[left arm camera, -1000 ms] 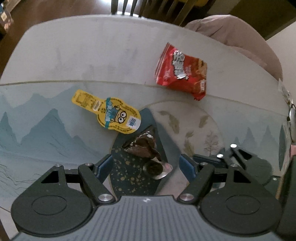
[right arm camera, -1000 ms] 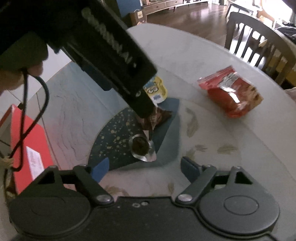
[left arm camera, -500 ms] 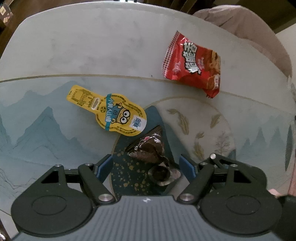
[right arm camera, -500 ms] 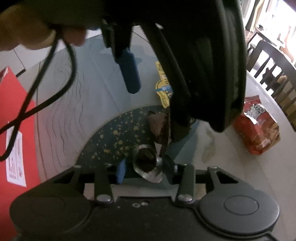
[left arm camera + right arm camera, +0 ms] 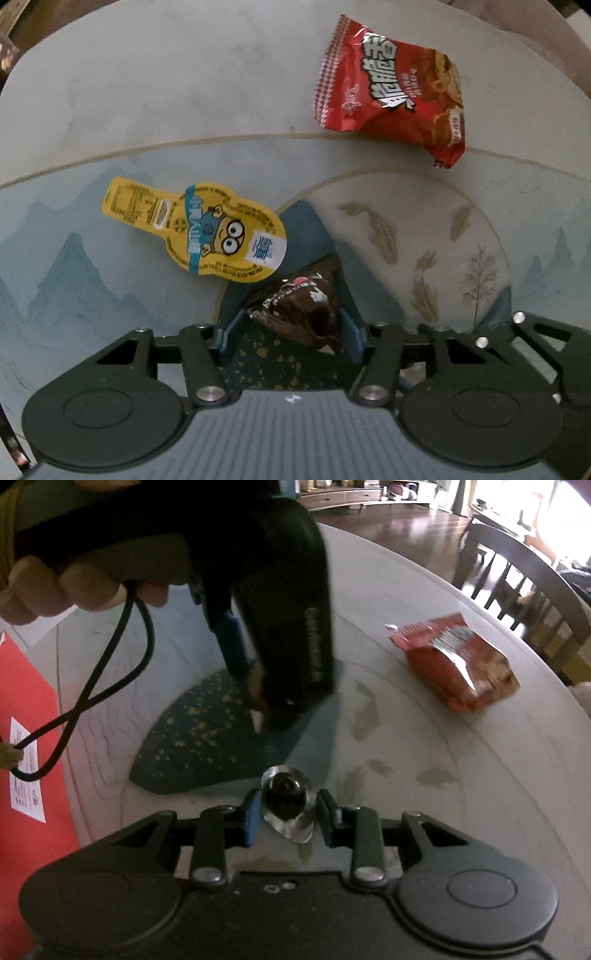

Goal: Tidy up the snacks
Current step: 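Grasp the dark wrapped snack with the left tool, then carry the dark snack over the box with the left tool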

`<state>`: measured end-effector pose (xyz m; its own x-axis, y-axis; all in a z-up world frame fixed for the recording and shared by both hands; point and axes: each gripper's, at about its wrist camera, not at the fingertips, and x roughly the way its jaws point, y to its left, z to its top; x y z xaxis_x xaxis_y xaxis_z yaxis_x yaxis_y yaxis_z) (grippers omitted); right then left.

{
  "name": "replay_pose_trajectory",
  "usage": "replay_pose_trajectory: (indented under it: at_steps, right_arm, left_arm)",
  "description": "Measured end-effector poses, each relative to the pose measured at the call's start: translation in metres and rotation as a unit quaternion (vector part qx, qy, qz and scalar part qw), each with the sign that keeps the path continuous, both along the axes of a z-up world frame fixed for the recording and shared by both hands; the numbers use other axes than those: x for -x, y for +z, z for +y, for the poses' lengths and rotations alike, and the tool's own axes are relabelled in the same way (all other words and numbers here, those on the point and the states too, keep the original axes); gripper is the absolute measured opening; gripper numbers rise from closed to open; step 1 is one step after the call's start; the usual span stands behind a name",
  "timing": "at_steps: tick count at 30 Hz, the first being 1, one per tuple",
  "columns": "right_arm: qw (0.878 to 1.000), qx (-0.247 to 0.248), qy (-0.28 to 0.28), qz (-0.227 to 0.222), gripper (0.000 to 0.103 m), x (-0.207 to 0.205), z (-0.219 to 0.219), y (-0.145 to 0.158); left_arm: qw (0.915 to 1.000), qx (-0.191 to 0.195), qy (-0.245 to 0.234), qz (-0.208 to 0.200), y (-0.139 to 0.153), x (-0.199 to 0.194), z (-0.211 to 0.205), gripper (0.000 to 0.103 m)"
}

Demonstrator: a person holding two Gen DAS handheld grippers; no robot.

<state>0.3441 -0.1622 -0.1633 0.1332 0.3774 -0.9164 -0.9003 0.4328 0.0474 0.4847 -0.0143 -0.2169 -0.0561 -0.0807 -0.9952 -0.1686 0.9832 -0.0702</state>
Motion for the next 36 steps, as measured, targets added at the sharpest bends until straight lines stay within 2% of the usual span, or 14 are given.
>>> replay_pose_trajectory:
  at_steps: [5, 8, 14, 23, 31, 36]
  right_arm:
    - [1.0, 0.001, -0.026, 0.004, 0.03, -0.004, -0.012, 0.001]
    - [0.999, 0.001, -0.049, 0.008, 0.03, -0.005, -0.016, 0.0]
    - [0.994, -0.02, -0.104, 0.015, 0.03, -0.007, -0.039, 0.022]
    - [0.987, -0.048, -0.156, -0.006, 0.03, 0.016, -0.045, 0.08]
    - [0.982, -0.071, -0.173, -0.03, 0.031, 0.063, -0.036, 0.138]
    - [0.981, -0.075, -0.177, -0.038, 0.031, 0.099, -0.03, 0.163]
  left_arm:
    - [0.9999, -0.007, -0.003, -0.012, 0.005, 0.001, -0.004, 0.042]
    - [0.9997, -0.01, 0.0, -0.022, 0.01, 0.005, -0.004, 0.041]
    - [0.9987, 0.009, 0.02, -0.047, 0.036, 0.023, 0.011, 0.041]
    - [0.9936, 0.03, 0.024, -0.107, 0.101, 0.063, 0.024, 0.041]
    - [0.9875, 0.037, 0.016, -0.152, 0.155, 0.111, 0.037, 0.041]
    - [0.9842, 0.045, 0.0, -0.171, 0.184, 0.151, 0.042, 0.041]
